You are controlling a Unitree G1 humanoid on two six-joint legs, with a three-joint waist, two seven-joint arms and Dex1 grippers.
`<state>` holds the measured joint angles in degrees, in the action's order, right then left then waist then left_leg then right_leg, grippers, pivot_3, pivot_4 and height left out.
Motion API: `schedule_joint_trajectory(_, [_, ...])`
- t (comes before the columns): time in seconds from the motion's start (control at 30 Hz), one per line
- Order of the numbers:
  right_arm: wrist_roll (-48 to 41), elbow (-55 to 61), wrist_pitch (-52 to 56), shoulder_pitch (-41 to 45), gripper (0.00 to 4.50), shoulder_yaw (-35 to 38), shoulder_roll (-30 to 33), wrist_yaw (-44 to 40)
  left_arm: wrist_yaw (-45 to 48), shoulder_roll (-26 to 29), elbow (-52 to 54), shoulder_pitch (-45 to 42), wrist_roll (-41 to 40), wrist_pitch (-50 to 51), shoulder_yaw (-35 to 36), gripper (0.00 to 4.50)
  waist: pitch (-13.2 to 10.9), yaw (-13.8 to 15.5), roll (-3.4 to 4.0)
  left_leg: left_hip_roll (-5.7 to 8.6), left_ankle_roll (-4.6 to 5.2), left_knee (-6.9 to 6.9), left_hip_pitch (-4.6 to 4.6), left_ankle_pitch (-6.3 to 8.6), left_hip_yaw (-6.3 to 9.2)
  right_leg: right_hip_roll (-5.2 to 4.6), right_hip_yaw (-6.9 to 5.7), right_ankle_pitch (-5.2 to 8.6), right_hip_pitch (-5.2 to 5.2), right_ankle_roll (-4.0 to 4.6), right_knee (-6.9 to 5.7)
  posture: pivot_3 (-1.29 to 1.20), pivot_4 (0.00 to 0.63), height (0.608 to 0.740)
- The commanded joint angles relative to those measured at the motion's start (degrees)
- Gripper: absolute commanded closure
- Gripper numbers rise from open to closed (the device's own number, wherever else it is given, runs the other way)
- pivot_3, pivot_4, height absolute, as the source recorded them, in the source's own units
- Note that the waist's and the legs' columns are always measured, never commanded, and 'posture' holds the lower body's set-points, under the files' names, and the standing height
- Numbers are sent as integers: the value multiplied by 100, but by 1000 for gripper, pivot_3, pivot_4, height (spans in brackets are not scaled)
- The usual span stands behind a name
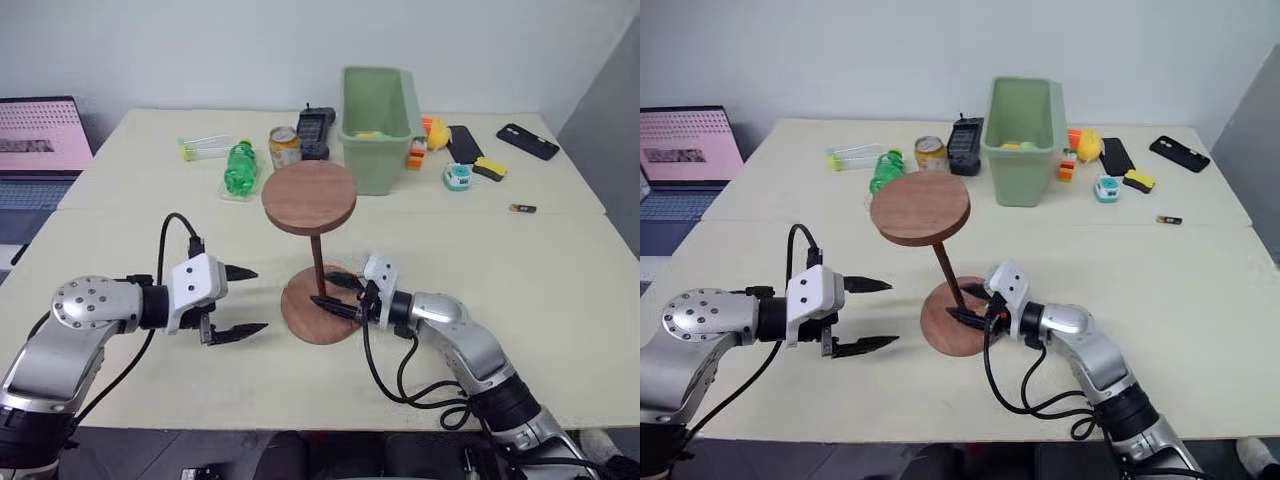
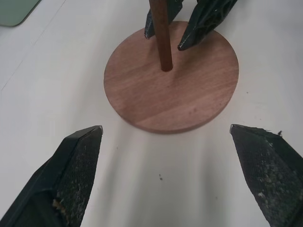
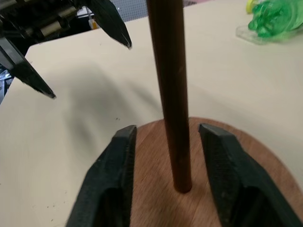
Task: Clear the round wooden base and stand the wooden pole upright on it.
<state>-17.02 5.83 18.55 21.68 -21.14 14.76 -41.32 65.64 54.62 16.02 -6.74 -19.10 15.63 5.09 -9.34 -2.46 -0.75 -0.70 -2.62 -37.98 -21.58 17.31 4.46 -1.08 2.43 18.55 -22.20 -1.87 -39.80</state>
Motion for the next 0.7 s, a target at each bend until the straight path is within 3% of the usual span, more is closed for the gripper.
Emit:
schedule_joint_trajectory(0.03, [-34,305,-25,46,1441,93,12,-136,-23,-20,139,-36,-63,-55,71,0,0,-15,0,-1,0,0,-8,0,2,0,-2,0,-8,0,-3,0,150,740])
schedule_joint_trajectory(0.07, [25,344,-49,36,1251,67,104,-203,-51,-42,161,-32,-90,-30,87,0,-1,-18,1,-2,0,0,-15,0,8,0,-6,0,-11,0,-2,0,150,740])
schedule_joint_trajectory(0.3, [227,567,-169,-7,1251,260,698,-471,-243,-151,275,-84,-332,230,265,0,-4,21,-1,7,0,-8,-18,0,8,-1,-9,0,-6,0,-2,0,150,740])
schedule_joint_trajectory(0.5, [76,1187,-219,-321,1251,760,1783,-1092,-522,32,377,-25,-95,491,312,0,-4,64,-2,8,0,-8,-19,0,7,-2,-8,0,-5,0,2,0,150,740])
schedule_joint_trajectory(0.6, [-154,1524,-282,-615,1251,1217,2320,-1422,-521,109,315,62,8,375,364,0,-9,66,1,7,1,-8,-19,0,8,-2,-8,0,-3,0,4,0,150,740])
schedule_joint_trajectory(0.7, [-543,1841,-165,-1039,1251,2125,2985,-1691,-406,218,138,64,-20,293,537,0,-12,73,0,5,1,-7,-19,0,8,-2,-9,0,-3,0,5,0,150,740])
